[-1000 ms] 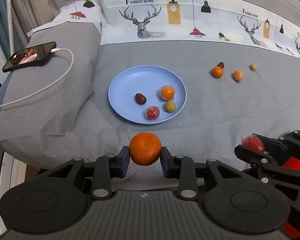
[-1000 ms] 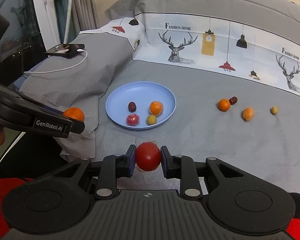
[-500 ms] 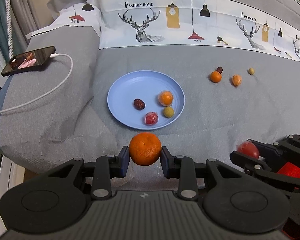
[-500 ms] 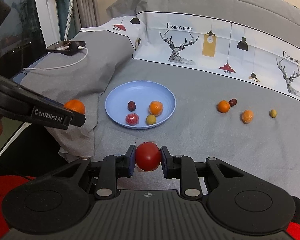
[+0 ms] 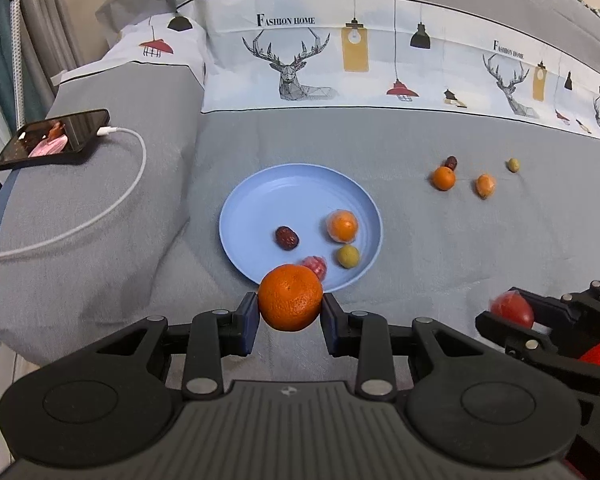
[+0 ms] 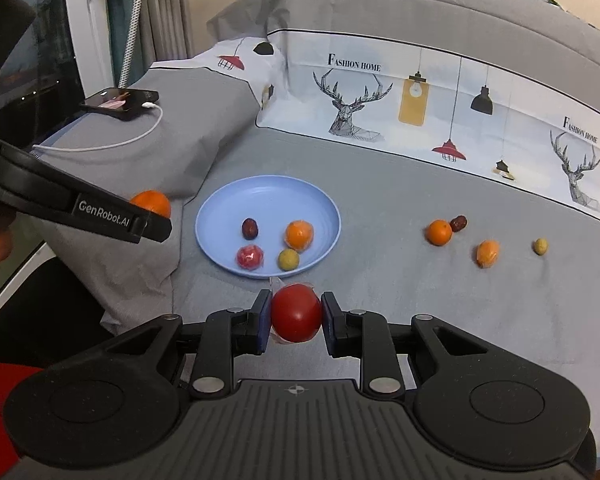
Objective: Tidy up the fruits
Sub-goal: 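Carry the mandarin and cherry tomato to the blue plate and release both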
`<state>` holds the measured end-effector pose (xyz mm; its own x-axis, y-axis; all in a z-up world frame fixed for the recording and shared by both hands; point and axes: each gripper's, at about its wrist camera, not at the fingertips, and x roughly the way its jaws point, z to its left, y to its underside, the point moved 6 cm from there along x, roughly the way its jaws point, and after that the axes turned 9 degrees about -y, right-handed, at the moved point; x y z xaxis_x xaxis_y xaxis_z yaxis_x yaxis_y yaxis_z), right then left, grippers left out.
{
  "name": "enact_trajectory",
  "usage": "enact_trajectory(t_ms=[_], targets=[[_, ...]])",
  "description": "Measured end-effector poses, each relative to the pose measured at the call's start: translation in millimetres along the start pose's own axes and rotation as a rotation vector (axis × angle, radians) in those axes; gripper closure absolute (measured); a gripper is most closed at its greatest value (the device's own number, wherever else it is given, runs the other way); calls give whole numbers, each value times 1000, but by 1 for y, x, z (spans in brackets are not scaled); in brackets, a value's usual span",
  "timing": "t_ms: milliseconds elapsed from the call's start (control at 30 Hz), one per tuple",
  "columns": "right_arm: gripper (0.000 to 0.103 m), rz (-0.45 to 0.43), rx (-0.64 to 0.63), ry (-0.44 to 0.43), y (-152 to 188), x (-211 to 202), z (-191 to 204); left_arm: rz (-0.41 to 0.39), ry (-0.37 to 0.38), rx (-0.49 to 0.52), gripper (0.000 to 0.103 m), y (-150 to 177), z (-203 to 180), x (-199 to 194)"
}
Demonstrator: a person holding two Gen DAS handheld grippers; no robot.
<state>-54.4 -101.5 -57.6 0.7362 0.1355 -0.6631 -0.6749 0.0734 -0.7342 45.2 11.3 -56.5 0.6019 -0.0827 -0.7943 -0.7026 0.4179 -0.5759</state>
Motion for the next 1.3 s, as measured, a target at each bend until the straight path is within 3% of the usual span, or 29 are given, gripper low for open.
enact_trajectory(t_ms=[400,900,1133,1200,1233,1267,1300], targets=[[76,-5,-43,-15,-37,59,1,15,-13,-5,67,-35,11,47],[76,92,-39,36,-57,155,-41,56,-20,74,67,-75,-12,135],[76,121,-71,8,-59,190,-47,80,-46,106,67,-81,-15,169],[75,125,-74,-9,-59,197,-47,87,-40,98,57,-82,-13,173],[74,114,-73,-9,-60,199,-48,86,-34,93,28,-83,-12,173],[65,104,-71,-6,-62,200,-50,81,-35,86,3,-84,-11,172],[48,99,-70,-10,-62,200,-50,67,-40,76,0,-85,-10,169]])
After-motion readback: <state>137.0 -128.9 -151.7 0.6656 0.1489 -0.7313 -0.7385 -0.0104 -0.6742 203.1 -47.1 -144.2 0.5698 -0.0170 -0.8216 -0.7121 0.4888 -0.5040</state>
